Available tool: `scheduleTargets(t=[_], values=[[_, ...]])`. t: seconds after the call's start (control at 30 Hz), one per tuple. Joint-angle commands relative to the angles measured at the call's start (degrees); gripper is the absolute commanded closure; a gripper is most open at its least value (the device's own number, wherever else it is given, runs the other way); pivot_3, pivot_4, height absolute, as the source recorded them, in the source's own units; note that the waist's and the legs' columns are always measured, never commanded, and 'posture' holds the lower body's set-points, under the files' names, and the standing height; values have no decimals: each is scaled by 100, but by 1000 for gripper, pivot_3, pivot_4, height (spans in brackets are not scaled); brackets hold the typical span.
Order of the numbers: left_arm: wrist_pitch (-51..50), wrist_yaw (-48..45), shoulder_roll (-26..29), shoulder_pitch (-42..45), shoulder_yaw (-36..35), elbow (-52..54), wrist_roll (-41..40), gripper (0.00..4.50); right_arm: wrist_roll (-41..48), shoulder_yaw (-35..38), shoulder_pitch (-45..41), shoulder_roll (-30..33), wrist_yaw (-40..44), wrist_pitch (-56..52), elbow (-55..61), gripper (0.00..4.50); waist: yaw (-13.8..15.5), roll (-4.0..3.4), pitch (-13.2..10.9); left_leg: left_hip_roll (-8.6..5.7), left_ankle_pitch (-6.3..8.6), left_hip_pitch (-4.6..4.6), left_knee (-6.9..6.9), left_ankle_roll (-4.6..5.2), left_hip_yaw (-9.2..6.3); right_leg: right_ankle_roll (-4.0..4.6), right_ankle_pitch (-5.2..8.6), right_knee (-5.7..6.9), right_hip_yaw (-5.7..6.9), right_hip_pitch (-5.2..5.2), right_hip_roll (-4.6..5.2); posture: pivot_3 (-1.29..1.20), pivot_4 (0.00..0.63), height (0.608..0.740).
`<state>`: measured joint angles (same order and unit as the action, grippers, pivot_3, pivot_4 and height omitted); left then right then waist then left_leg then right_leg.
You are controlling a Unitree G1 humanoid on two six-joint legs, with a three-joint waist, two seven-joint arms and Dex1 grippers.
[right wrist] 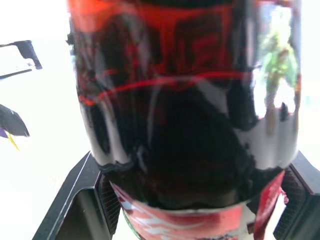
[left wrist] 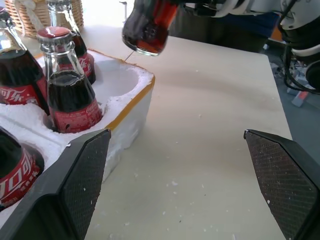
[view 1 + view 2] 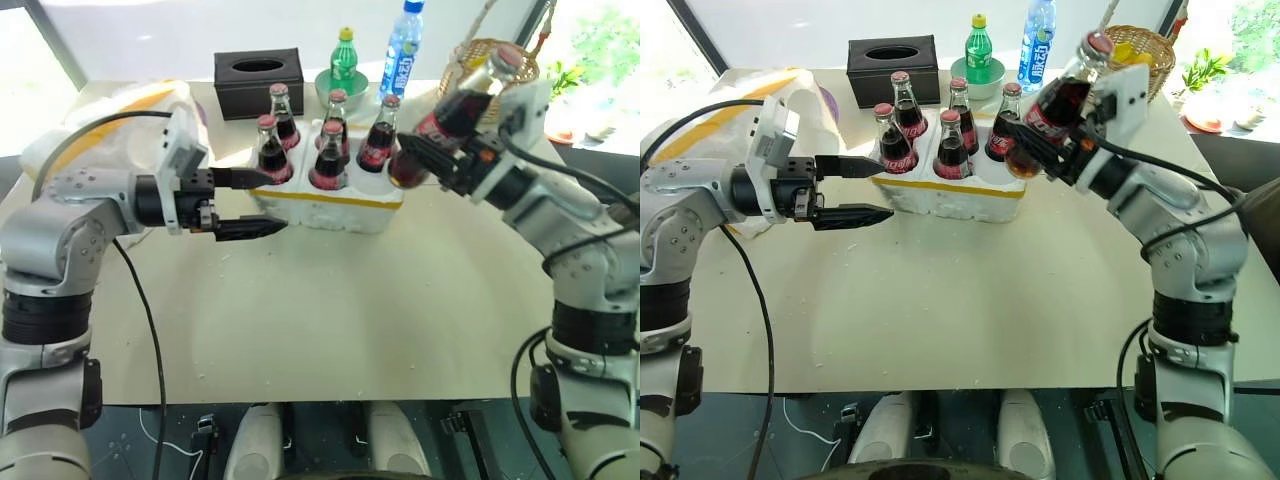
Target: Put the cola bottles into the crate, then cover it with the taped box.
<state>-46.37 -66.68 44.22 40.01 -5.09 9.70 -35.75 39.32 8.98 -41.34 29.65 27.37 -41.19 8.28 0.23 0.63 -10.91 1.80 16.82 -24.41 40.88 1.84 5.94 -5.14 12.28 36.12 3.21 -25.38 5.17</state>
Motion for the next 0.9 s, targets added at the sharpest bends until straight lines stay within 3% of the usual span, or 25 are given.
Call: scheduleTargets(t=[0.03, 0.33, 0.43, 0.6, 0.77, 0.9], values=[[127, 57, 81, 62, -152, 144, -120, 0, -584, -373, -439, -226, 16, 480, -587, 1596, 3, 0, 0, 0, 0, 0, 0, 0, 0, 0, 0, 1, 0, 0, 1, 0, 150, 740], [82, 266, 226, -127, -341, 285, -262, 0, -1917, -1208, -411, -629, 231, 1489, -1832, 1596, -14, -2, -2, -1, -2, -9, -5, -3, 2, -1, -1, 2, 0, -5, 2, 0, 150, 740], [39, 329, 362, -265, -457, 378, -328, 0, -1908, -1152, -376, -761, 197, 1236, -1961, 206, -69, 0, -1, 1, -3, -6, -7, -5, 1, -1, -1, 1, 1, -2, 2, 0, 150, 740], [-214, 415, 725, -680, -1005, 612, -671, 0, -1792, -913, -364, -699, 283, 1108, -1524, 88, -123, 0, -1, 6, -4, -1, -7, -8, 0, 0, 0, 2, 0, -3, 4, 0, 150, 740], [-532, 745, 1090, -1228, -1858, 906, -986, 0, -1087, -222, -345, -29, 788, 450, -728, 88, -76, -3, -3, 10, -5, -3, -19, -10, -2, 0, 0, 1, 2, -5, 8, 0, 150, 740], [-799, 667, 1578, -1921, -2957, 994, -1148, 0, -862, 140, -257, 999, 1429, 133, -331, 88, -93, -2, -3, 1, -4, -2, -19, -10, 3, 0, 0, -8, 4, -5, 25, 0, 150, 740]])
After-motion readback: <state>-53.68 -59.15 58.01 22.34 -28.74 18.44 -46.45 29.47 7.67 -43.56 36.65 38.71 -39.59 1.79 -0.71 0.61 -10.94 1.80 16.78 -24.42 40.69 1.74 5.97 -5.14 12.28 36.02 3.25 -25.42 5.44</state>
